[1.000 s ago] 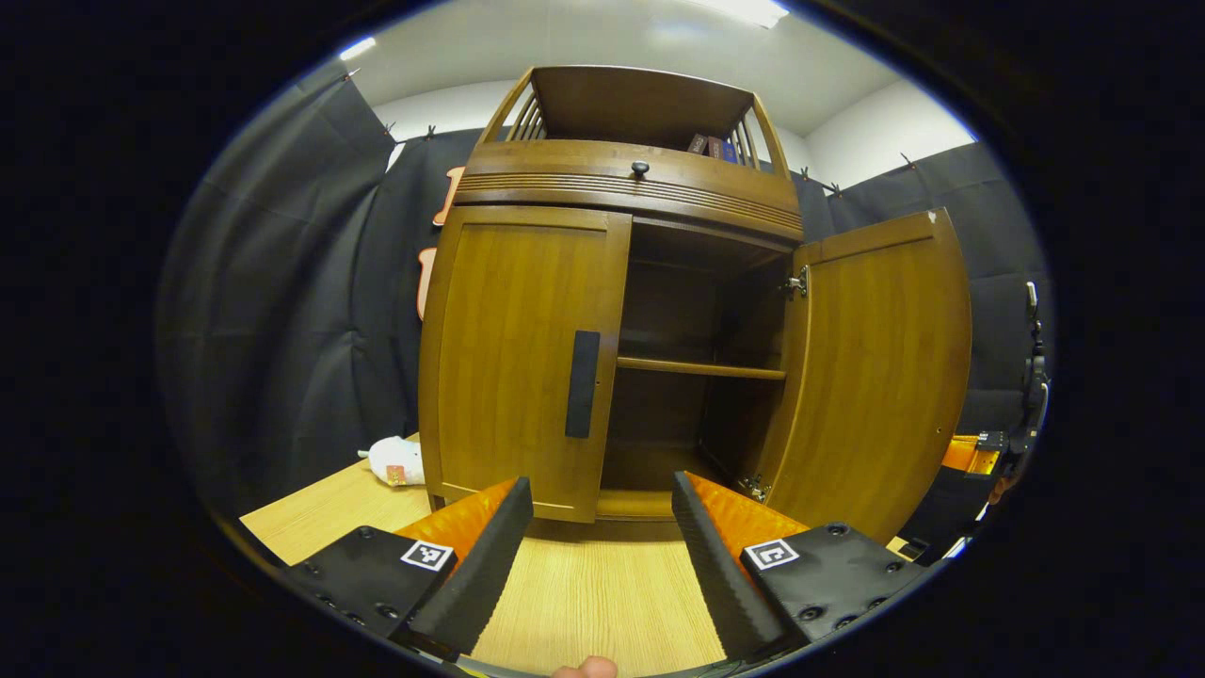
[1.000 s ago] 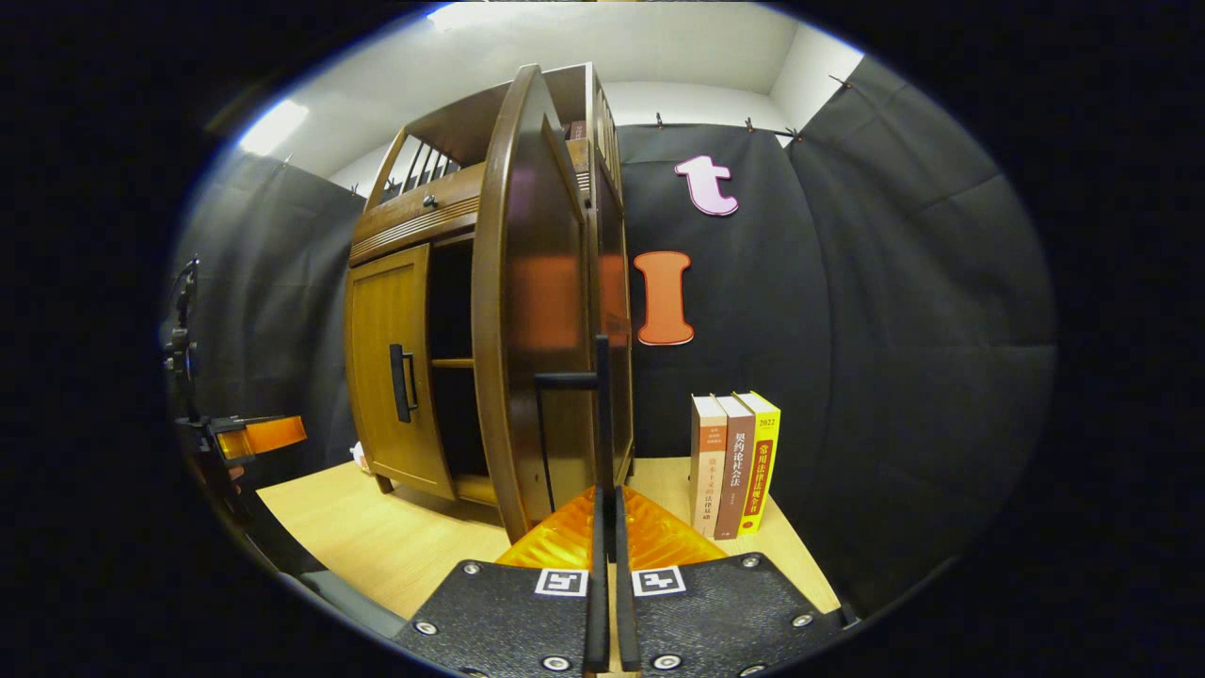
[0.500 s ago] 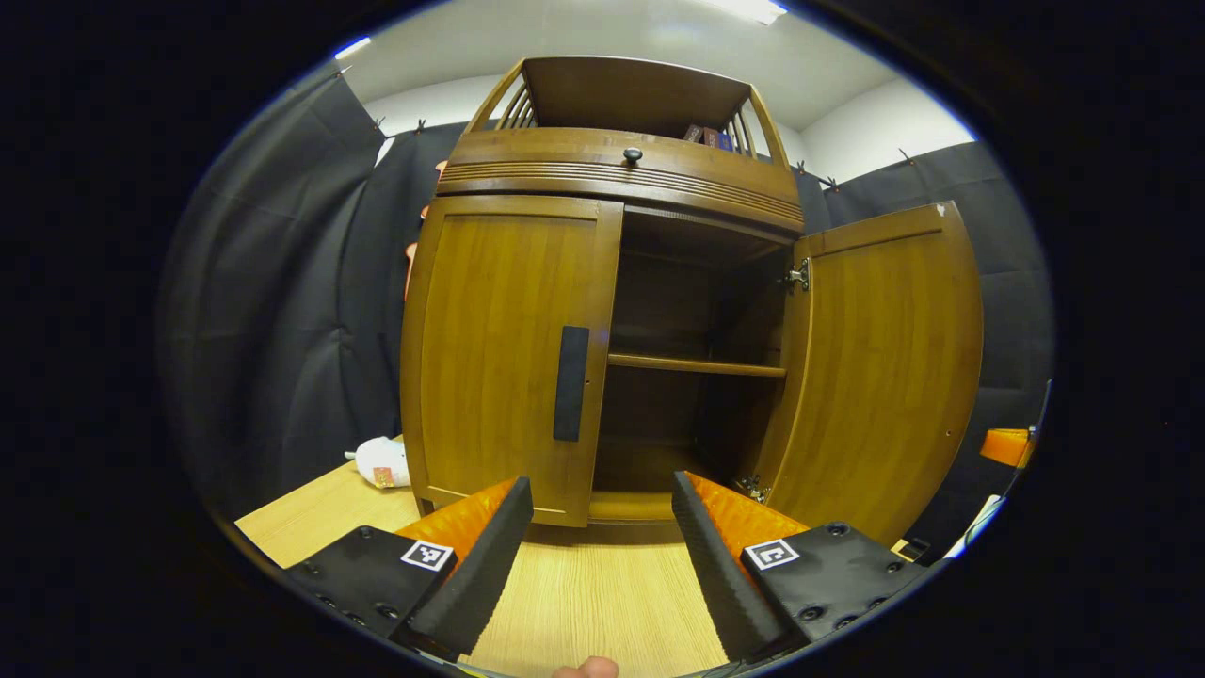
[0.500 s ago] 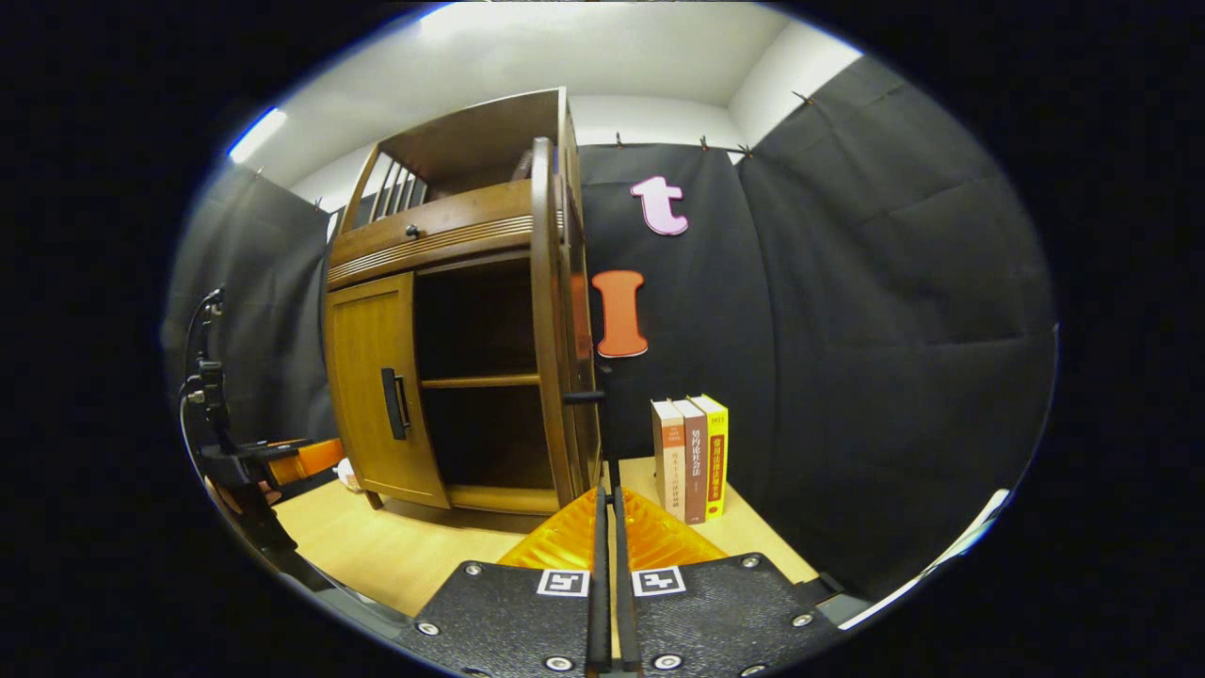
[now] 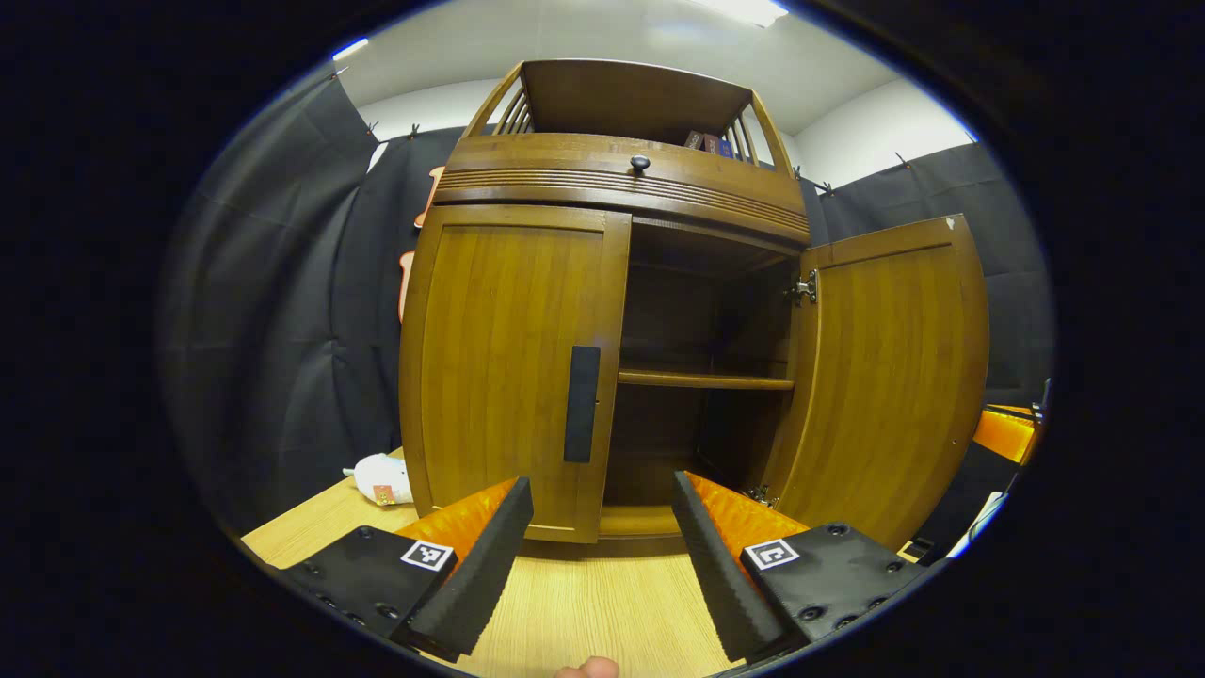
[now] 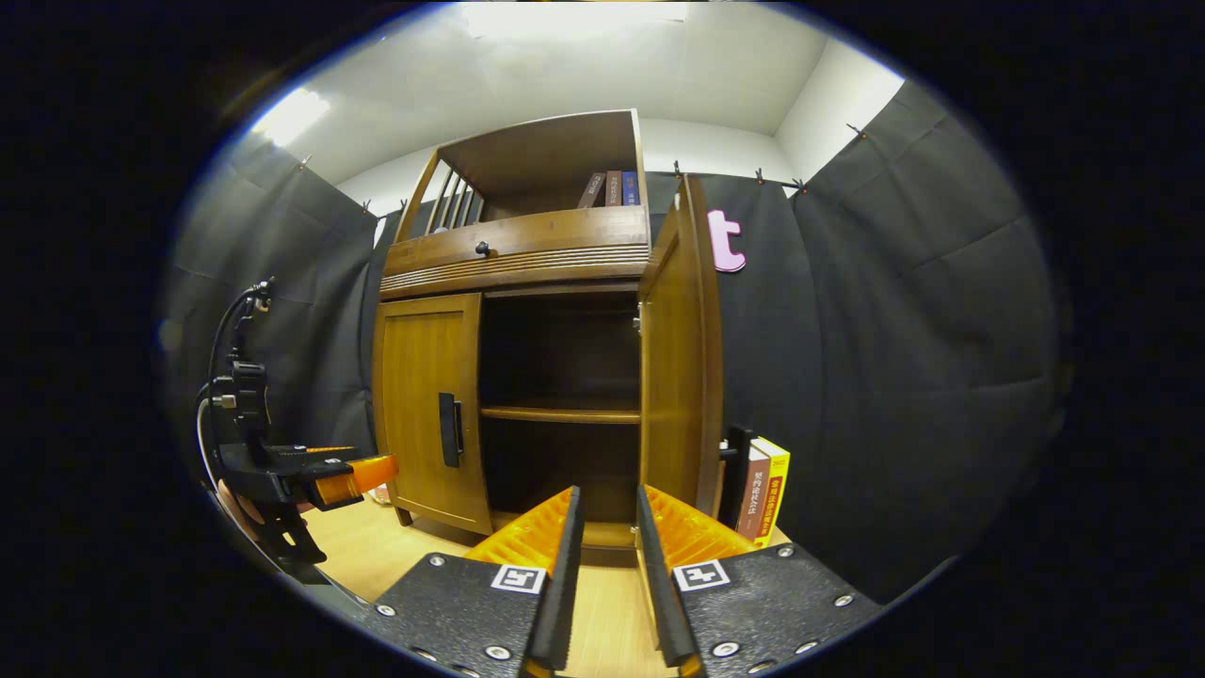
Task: Open the right door of the double-door shoe cabinet with the right hand, and open the left door with the left hand.
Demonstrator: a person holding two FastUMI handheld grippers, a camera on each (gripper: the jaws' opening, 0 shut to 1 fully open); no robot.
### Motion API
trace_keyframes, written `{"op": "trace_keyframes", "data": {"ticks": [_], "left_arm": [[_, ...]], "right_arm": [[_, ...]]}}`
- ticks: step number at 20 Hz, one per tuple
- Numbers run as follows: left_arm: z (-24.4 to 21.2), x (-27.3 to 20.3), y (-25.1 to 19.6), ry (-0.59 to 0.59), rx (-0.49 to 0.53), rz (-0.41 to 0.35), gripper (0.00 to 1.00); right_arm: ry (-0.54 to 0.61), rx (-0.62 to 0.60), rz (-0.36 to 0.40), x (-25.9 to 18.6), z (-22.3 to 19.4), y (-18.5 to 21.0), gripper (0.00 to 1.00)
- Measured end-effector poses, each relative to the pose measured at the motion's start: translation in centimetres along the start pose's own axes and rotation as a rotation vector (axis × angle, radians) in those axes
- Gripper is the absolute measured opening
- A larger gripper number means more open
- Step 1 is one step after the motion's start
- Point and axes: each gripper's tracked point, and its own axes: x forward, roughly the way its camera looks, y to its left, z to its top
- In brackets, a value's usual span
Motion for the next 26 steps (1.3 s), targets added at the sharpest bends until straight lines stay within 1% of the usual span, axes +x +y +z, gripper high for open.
{"op": "trace_keyframes", "data": {"ticks": [2,3,4,5,6,7,8,9,10,11,13,16,18,20,23,24,26], "left_arm": [[0.4,0.1,0.7,-0.010,0.002,0.000,0.94],[0.6,0.2,1.0,-0.014,0.007,0.001,0.96],[0.8,0.4,1.2,-0.019,0.008,0.004,0.96],[1.2,0.7,1.5,-0.022,0.002,0.002,0.96],[1.7,1.0,1.5,-0.031,-0.011,-0.007,0.94],[2.2,1.5,1.4,-0.040,-0.025,-0.016,0.94],[2.6,1.9,1.4,-0.050,-0.034,-0.022,0.94],[3.1,2.5,1.4,-0.062,-0.034,-0.025,0.94],[3.6,3.2,1.4,-0.068,-0.029,-0.029,0.96],[4.1,4.1,1.1,-0.072,-0.023,-0.045,0.96],[5.1,5.9,0.2,-0.085,-0.015,-0.080,0.96],[6.3,9.0,-0.2,-0.093,0.013,-0.087,0.94],[6.9,10.6,-0.5,-0.099,0.021,-0.097,0.94],[7.2,12.6,-0.5,-0.109,0.033,-0.095,0.94],[6.1,15.5,0.1,-0.096,0.044,-0.073,0.94],[5.6,16.3,0.4,-0.082,0.040,-0.061,0.96],[4.6,17.4,0.9,-0.060,0.019,-0.042,0.94]], "right_arm": [[0.006,-0.005,-0.024,0.2,-0.1,-0.2,0.57],[0.017,-0.004,-0.024,0.4,-0.3,-0.2,0.68],[0.026,0.005,-0.021,0.5,-0.5,0.0,0.72],[0.033,0.015,-0.012,0.4,-0.5,0.4,0.74],[0.032,0.023,-0.012,0.4,-0.4,0.5,0.75],[0.026,0.026,-0.016,0.4,-0.3,0.5,0.85],[0.021,0.030,-0.020,0.6,-0.1,0.5,0.81],[0.022,0.039,-0.021,0.7,-0.2,0.5,0.91],[0.024,0.050,-0.018,0.6,-0.2,0.7,0.92],[0.027,0.057,-0.015,0.5,-0.2,0.9,0.86],[0.031,0.059,-0.003,0.2,-0.2,1.2,0.86],[0.014,0.088,0.014,0.0,-0.1,1.9,0.86],[0.016,0.117,0.021,-0.1,-0.3,2.6,0.86],[0.027,0.121,0.014,-0.3,-0.6,2.5,0.86],[0.023,0.138,0.010,-0.5,-0.5,2.3,0.86],[0.016,0.145,0.003,-0.5,-0.3,2.1,0.86],[0.012,0.154,-0.005,-0.4,-0.3,2.1,0.86]]}}
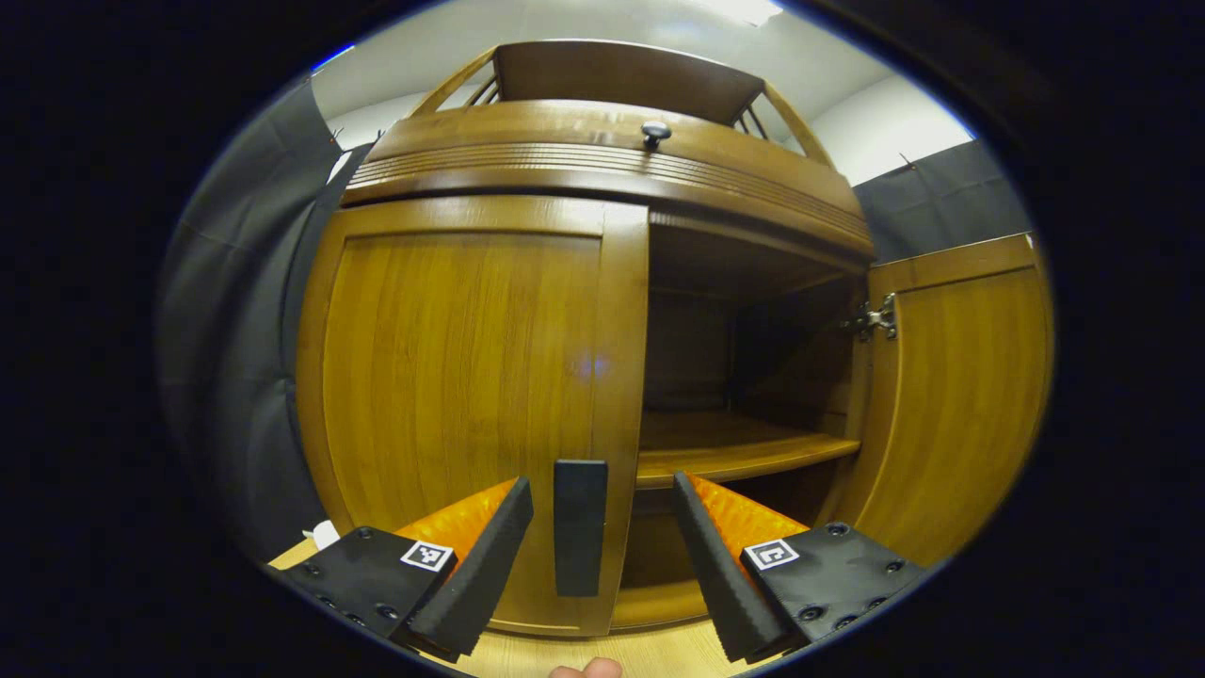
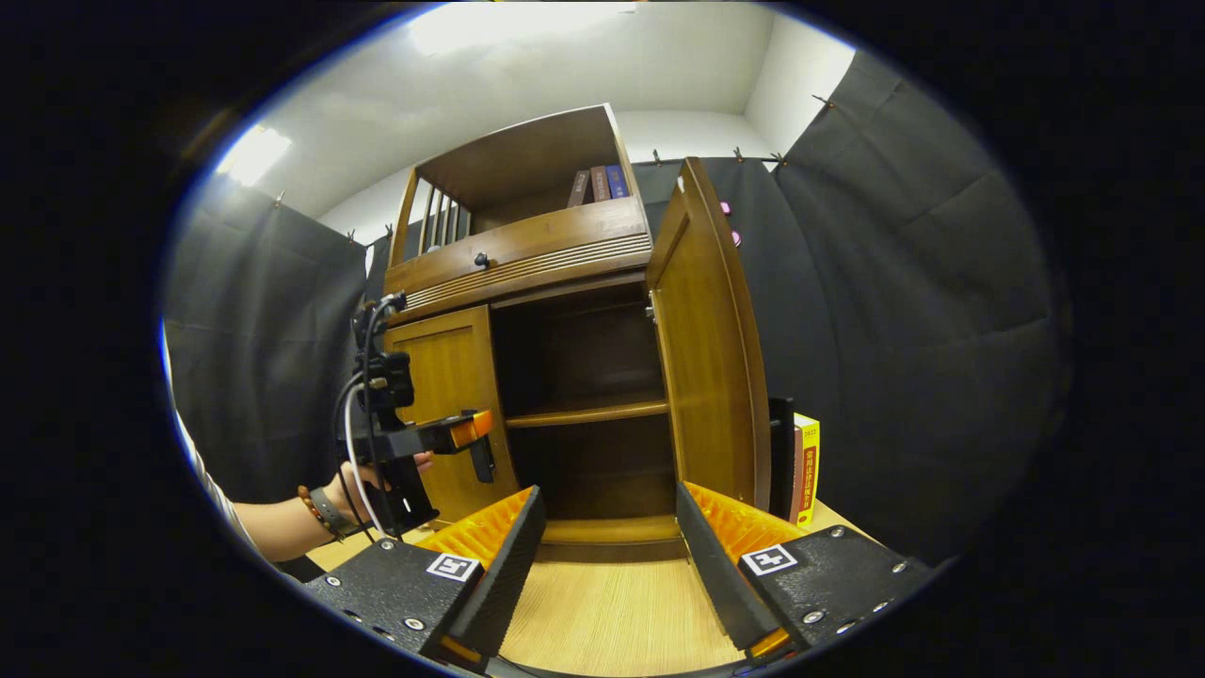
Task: Open the right door of the double-door shoe cabinet with the right hand, and open the left door with the left hand.
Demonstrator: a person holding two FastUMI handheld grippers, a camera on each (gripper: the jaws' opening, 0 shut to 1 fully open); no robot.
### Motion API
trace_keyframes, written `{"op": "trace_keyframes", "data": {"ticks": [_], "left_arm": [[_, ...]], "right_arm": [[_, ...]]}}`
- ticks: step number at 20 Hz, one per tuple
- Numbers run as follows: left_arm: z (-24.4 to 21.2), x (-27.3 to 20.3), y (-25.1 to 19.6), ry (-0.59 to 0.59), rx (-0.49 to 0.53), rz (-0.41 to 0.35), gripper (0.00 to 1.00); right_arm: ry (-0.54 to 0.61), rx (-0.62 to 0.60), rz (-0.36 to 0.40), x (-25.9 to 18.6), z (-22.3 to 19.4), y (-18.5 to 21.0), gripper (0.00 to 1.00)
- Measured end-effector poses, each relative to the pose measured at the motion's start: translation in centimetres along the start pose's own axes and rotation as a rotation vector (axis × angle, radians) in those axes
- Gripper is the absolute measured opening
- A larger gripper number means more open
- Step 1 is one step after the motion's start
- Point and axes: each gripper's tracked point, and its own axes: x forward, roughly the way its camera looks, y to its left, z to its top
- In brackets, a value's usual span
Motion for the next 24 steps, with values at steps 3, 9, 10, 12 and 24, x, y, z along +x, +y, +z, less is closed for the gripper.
{"op": "trace_keyframes", "data": {"ticks": [3,9,10,12,24], "left_arm": [[-0.5,1.1,0.0,0.000,-0.032,-0.008,0.94],[-1.5,3.2,0.2,0.020,-0.008,-0.004,0.95],[-1.6,3.2,0.4,0.018,-0.006,0.007,0.94],[-1.5,3.2,0.4,0.010,-0.015,0.007,0.93],[-3.4,2.5,1.3,0.057,-0.040,0.000,0.46]], "right_arm": [[0.016,-0.015,-0.014,0.1,-0.3,-0.5,0.86],[0.024,-0.047,-0.012,0.2,-0.5,-0.6,0.86],[0.028,-0.050,-0.013,0.3,-0.7,-0.7,0.86],[0.034,-0.050,-0.017,0.4,-0.8,-0.7,0.86],[0.064,-0.071,-0.031,-0.2,-1.5,-1.1,0.86]]}}
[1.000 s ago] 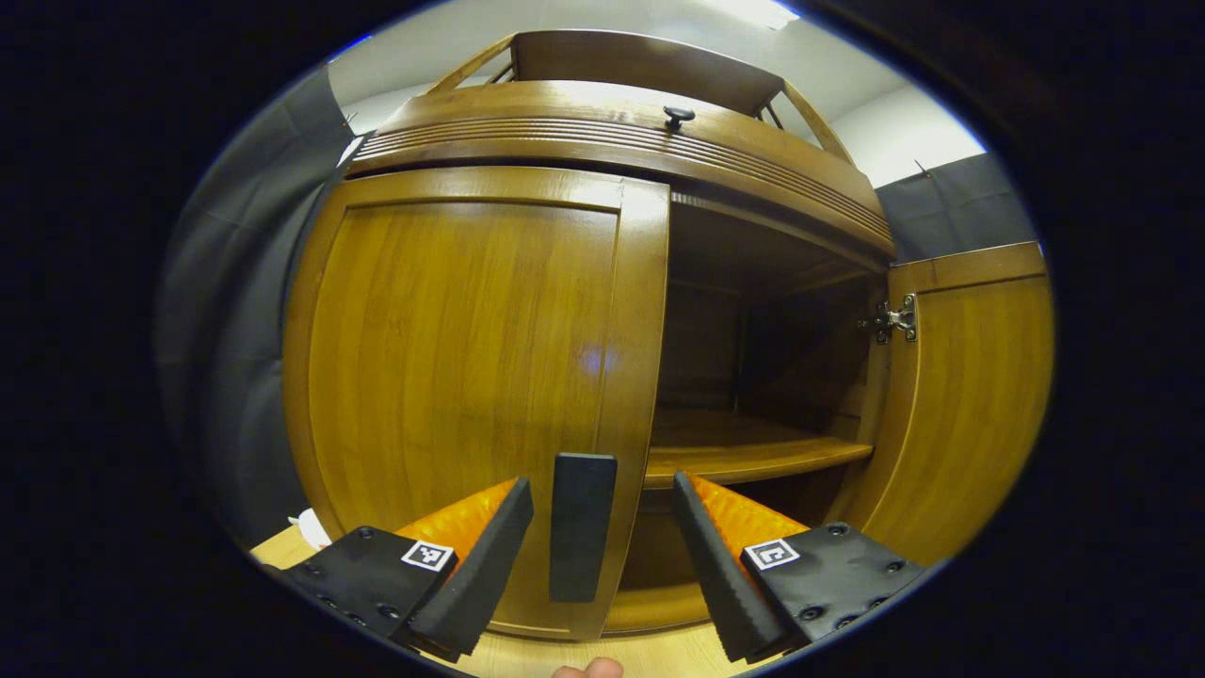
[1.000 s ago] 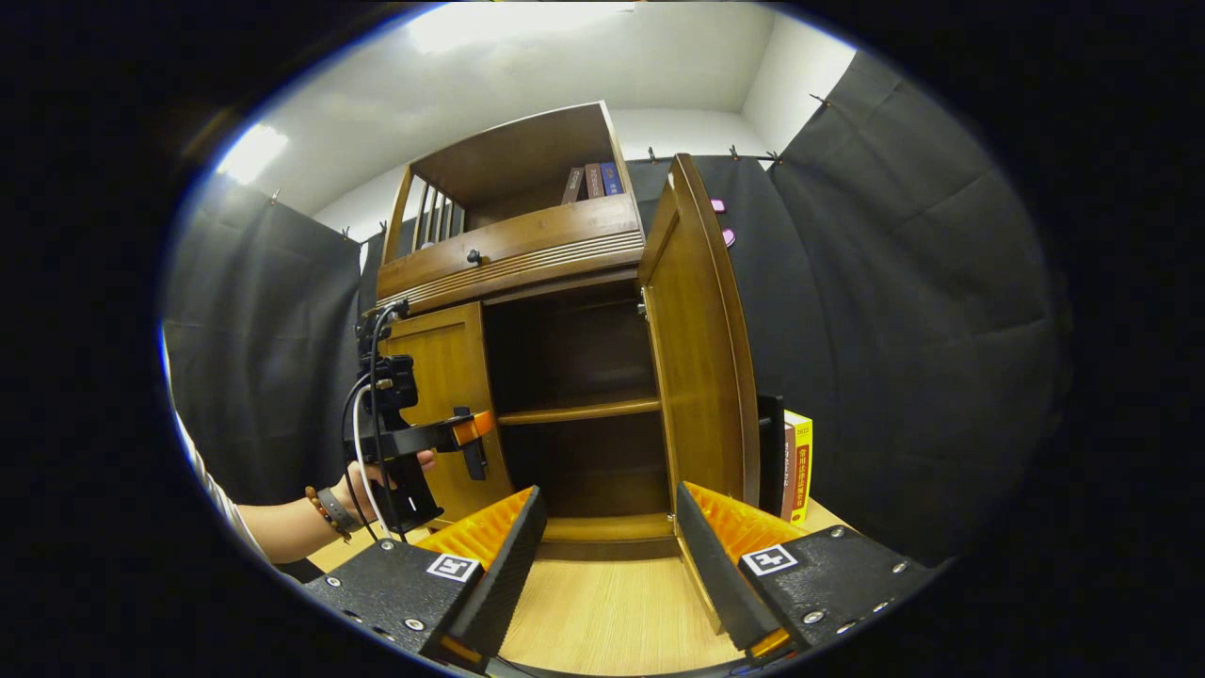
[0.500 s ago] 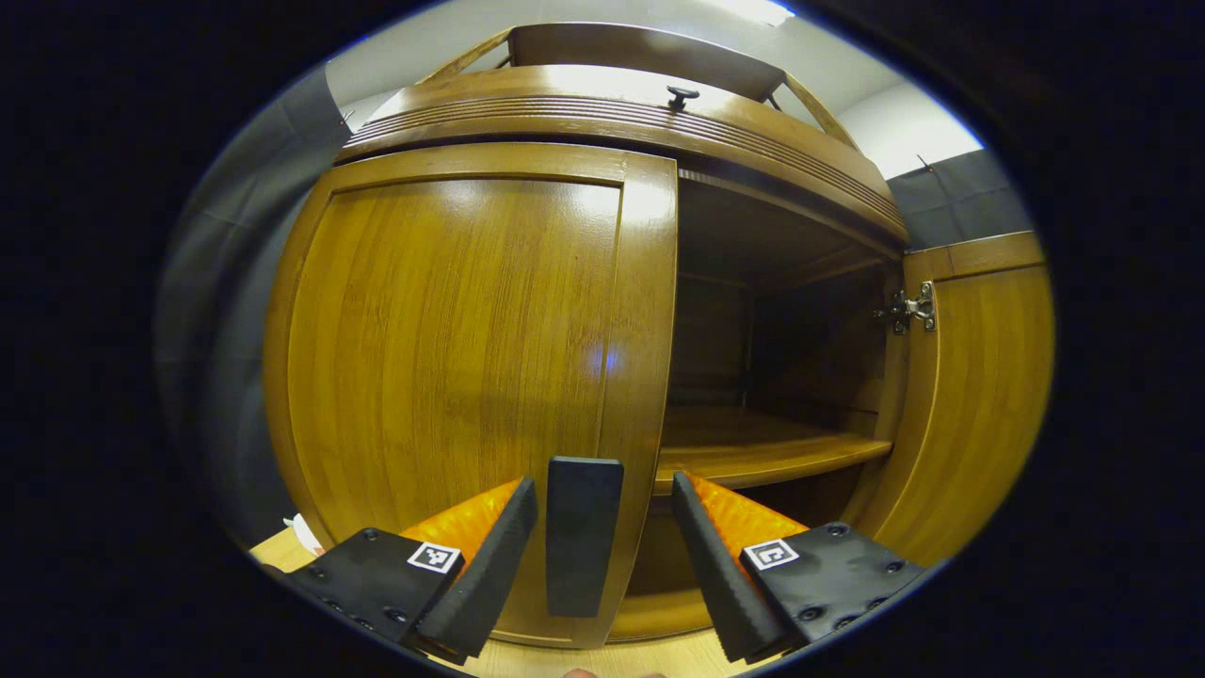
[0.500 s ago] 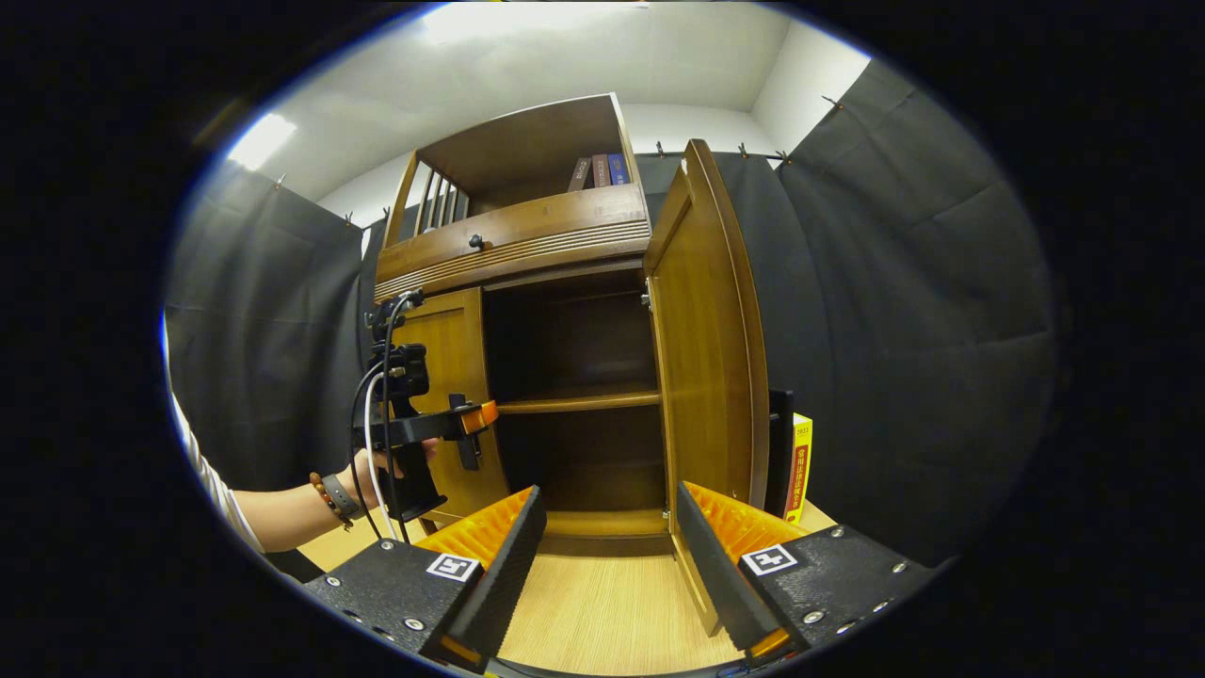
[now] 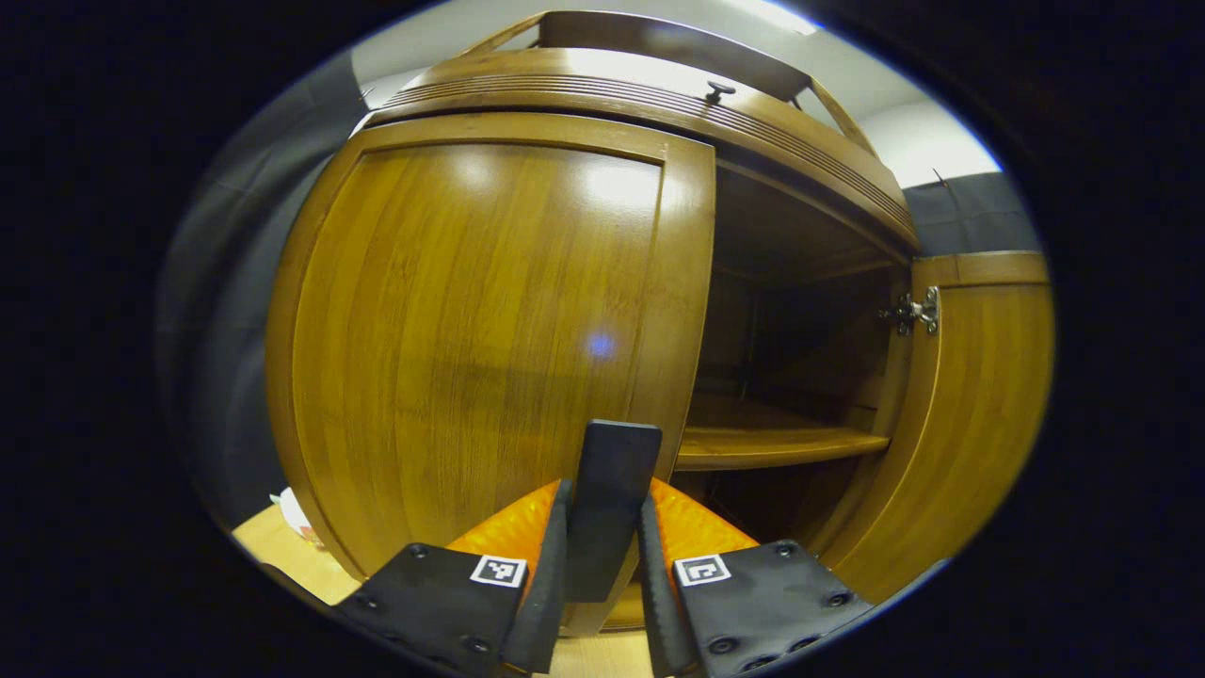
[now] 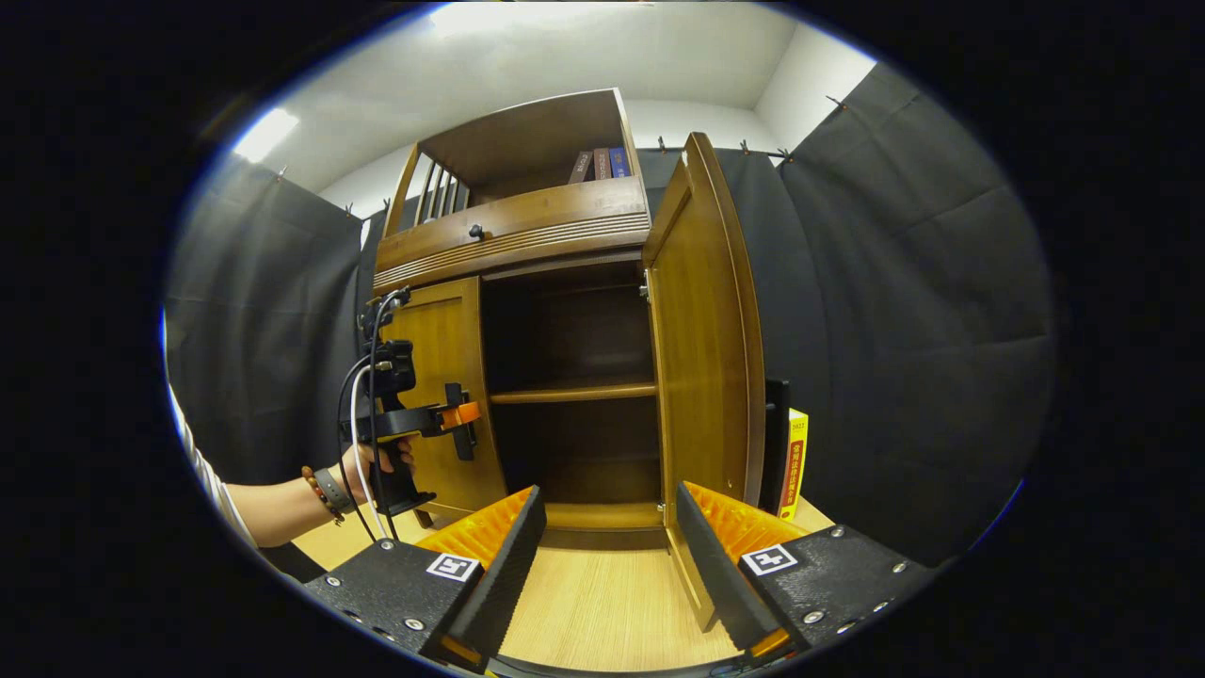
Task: Open the right door of the double-door shoe cabinet with the right hand, and open the left door with the left hand.
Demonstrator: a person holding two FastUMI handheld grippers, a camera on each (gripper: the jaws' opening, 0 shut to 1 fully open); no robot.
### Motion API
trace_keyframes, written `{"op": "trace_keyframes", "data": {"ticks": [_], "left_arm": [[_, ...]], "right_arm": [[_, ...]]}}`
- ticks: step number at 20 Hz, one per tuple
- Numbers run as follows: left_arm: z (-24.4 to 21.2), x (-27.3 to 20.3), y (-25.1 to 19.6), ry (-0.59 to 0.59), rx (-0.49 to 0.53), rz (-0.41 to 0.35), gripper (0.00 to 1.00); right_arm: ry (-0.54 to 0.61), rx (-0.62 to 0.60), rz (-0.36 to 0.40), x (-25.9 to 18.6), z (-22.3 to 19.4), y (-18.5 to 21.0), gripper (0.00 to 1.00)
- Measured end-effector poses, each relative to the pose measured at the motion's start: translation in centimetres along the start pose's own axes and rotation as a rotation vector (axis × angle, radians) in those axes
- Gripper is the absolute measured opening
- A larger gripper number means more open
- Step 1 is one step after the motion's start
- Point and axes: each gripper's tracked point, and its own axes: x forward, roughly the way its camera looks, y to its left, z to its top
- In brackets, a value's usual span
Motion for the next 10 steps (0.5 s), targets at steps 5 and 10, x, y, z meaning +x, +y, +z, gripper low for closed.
{"op": "trace_keyframes", "data": {"ticks": [5,10], "left_arm": [[0.1,-1.2,0.2,0.004,0.048,0.032,0.37],[0.5,-4.8,0.4,0.008,0.103,0.035,0.35]], "right_arm": [[0.019,-0.013,-0.007,-0.5,-0.4,-0.1,0.86],[0.020,-0.032,-0.011,-0.8,-0.3,-0.4,0.86]]}}
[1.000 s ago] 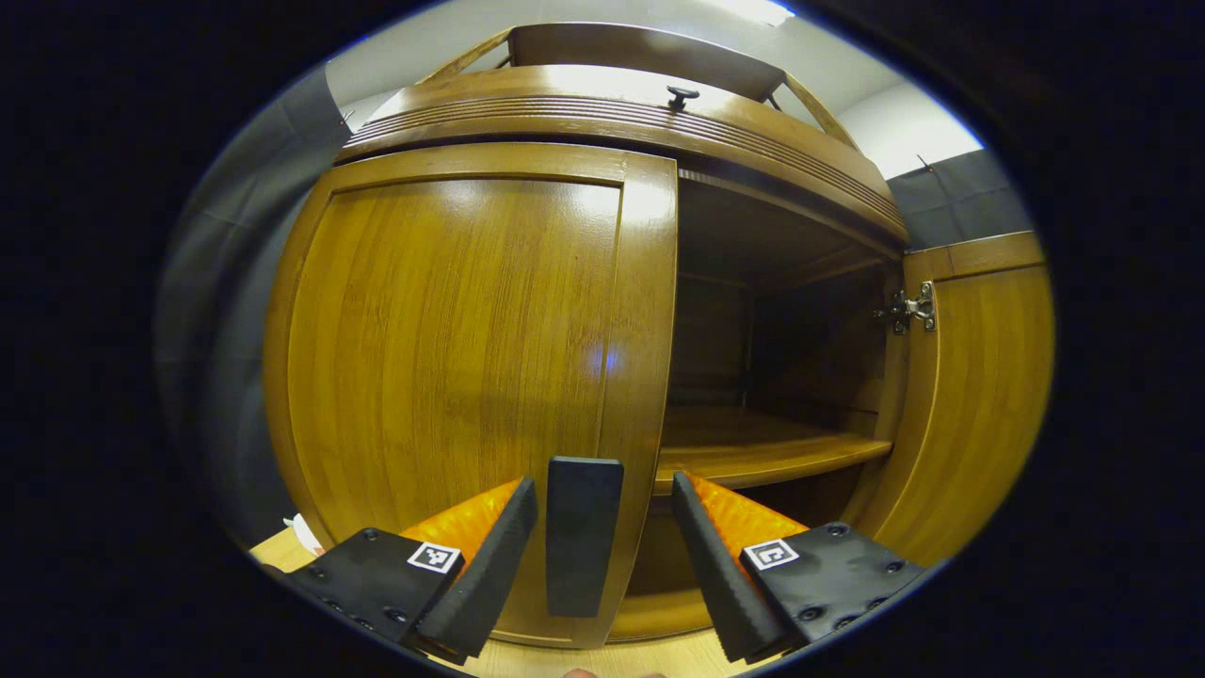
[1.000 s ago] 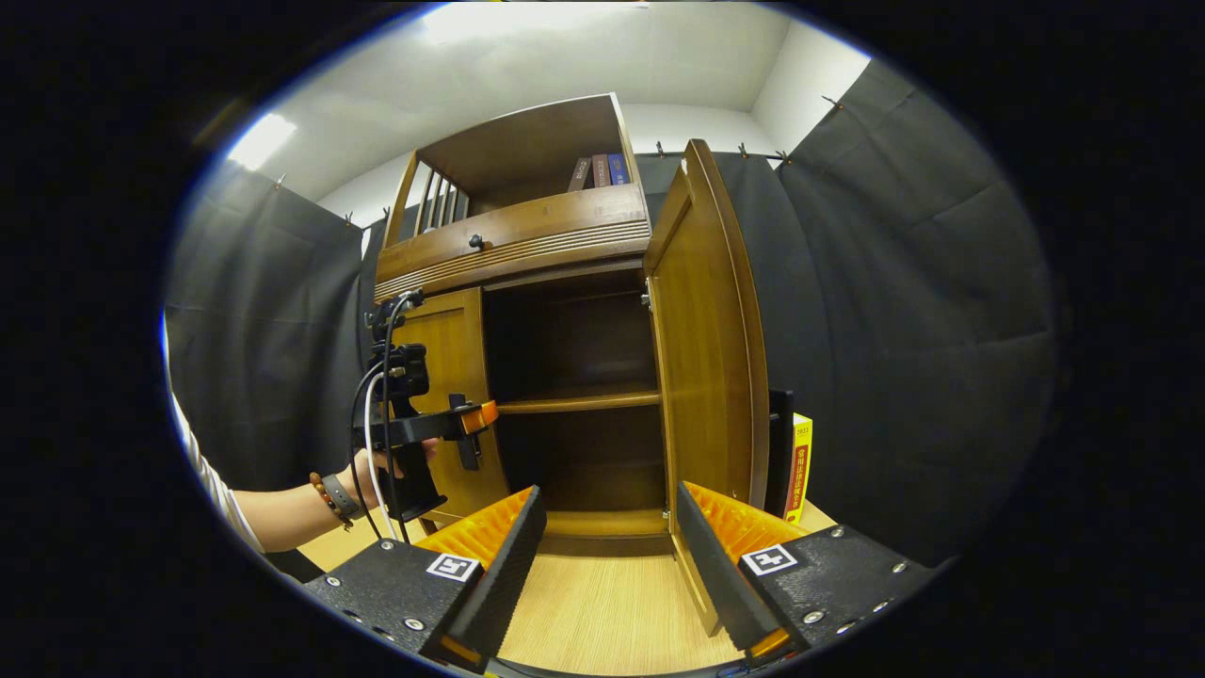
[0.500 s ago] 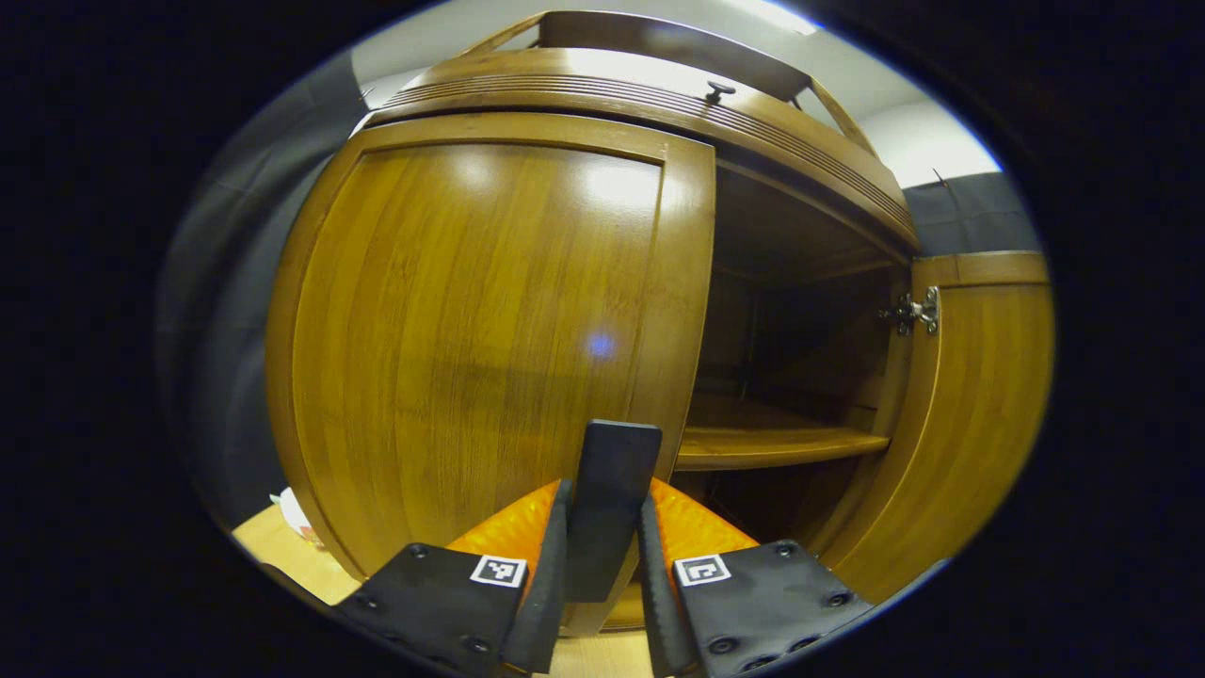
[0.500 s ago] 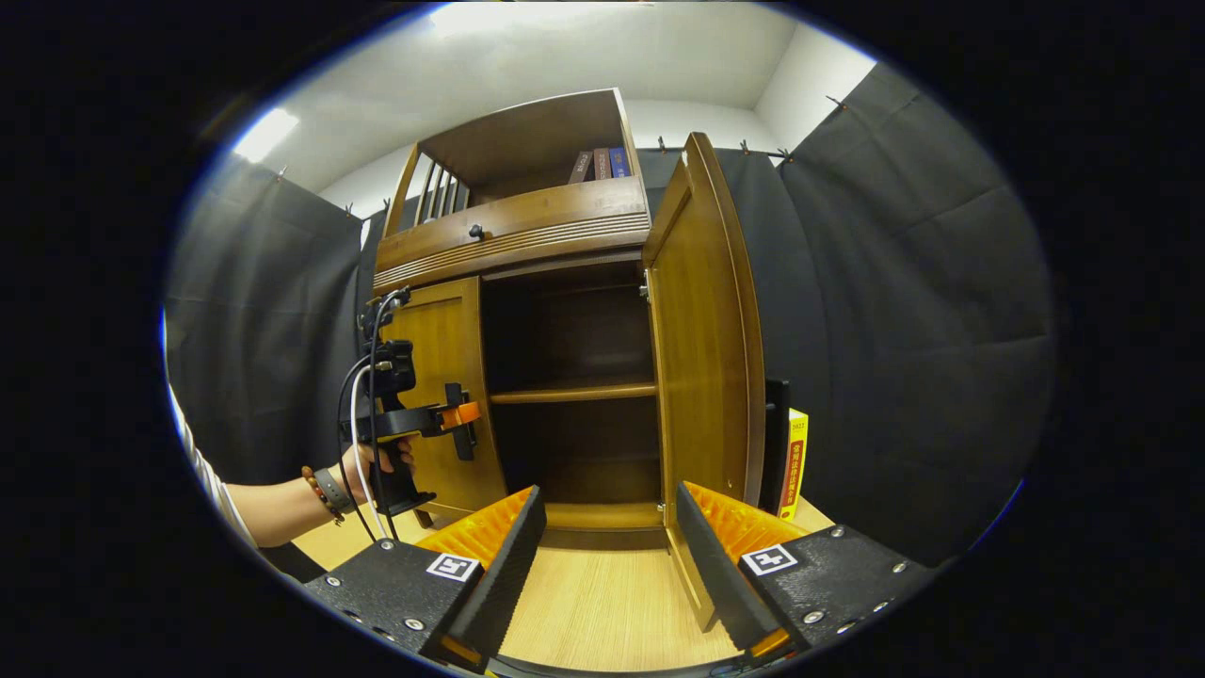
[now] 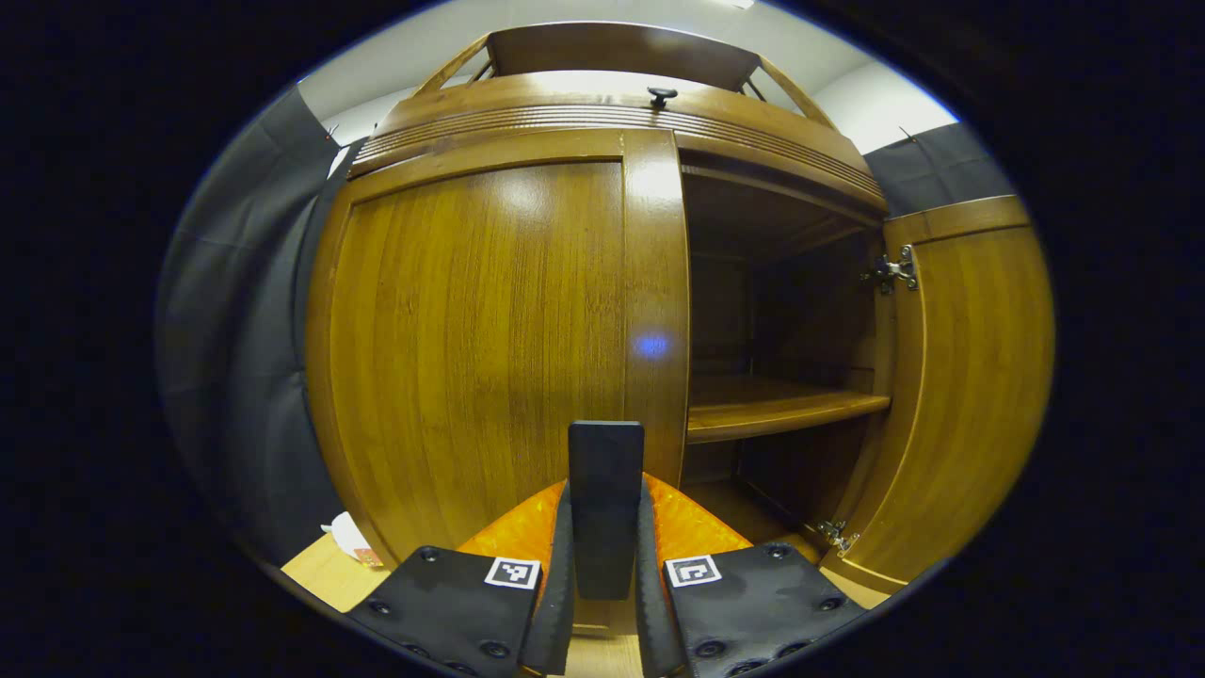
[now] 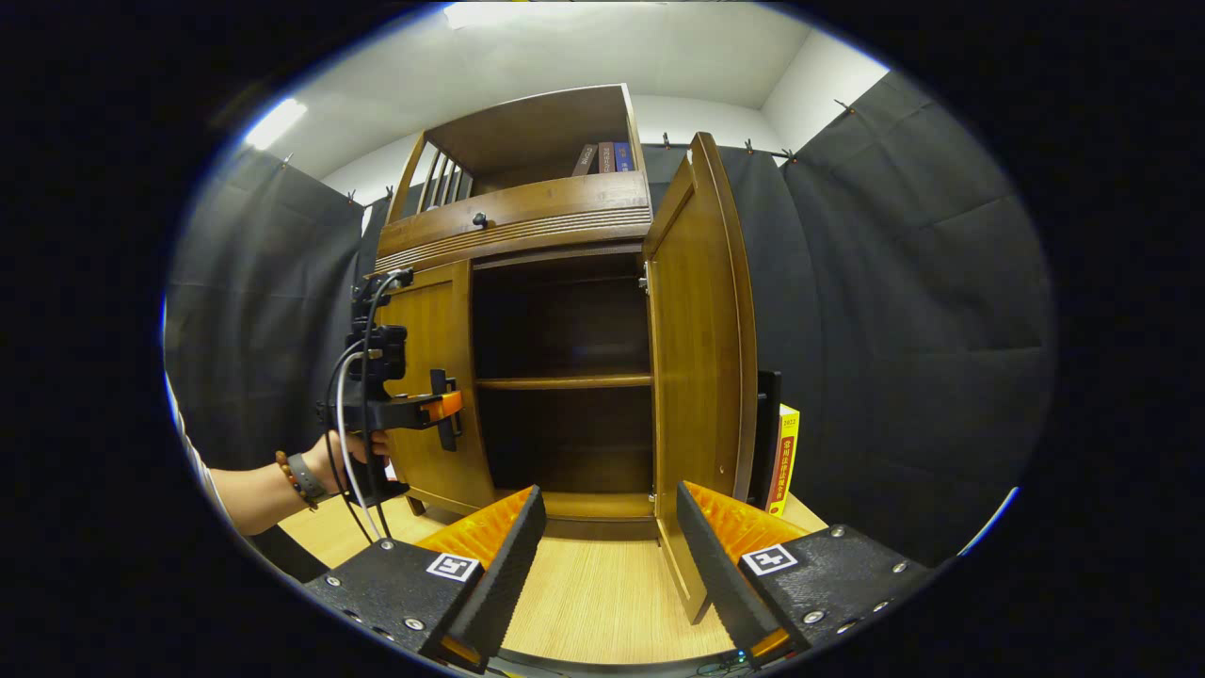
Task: Open the right door of the double-door shoe cabinet with the right hand, and open the left door with the left hand.
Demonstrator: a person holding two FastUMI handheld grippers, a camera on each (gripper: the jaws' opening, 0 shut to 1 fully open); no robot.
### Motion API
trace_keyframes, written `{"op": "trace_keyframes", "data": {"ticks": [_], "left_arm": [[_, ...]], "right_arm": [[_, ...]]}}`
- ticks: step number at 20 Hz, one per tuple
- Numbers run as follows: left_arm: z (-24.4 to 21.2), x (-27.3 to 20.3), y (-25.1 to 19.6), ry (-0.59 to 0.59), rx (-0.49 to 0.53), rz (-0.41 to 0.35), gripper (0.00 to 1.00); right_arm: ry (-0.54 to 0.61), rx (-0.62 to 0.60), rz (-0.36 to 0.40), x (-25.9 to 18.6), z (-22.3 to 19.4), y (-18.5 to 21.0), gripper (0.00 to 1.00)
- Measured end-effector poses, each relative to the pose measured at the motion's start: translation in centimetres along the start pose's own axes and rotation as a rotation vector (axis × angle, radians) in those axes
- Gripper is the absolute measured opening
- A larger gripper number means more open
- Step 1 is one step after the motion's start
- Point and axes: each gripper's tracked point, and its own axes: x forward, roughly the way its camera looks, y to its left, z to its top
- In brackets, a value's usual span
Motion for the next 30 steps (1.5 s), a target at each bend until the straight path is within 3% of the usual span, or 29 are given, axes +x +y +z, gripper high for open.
{"op": "trace_keyframes", "data": {"ticks": [10,17,25,30], "left_arm": [[0.5,-8.6,3.4,0.023,-0.021,0.024,0.34],[0.9,-13.6,8.0,-0.009,-0.011,0.145,0.31],[0.8,-16.9,13.4,-0.040,0.013,0.216,0.20],[0.7,-17.9,17.5,-0.065,0.010,0.214,0.22]], "right_arm": [[-0.054,-0.018,0.032,0.9,1.5,0.5,0.86],[-0.046,-0.028,0.069,1.2,1.2,1.4,0.86],[-0.043,-0.023,0.138,2.6,0.9,3.6,0.86],[-0.031,-0.029,0.144,2.9,0.4,4.5,0.86]]}}
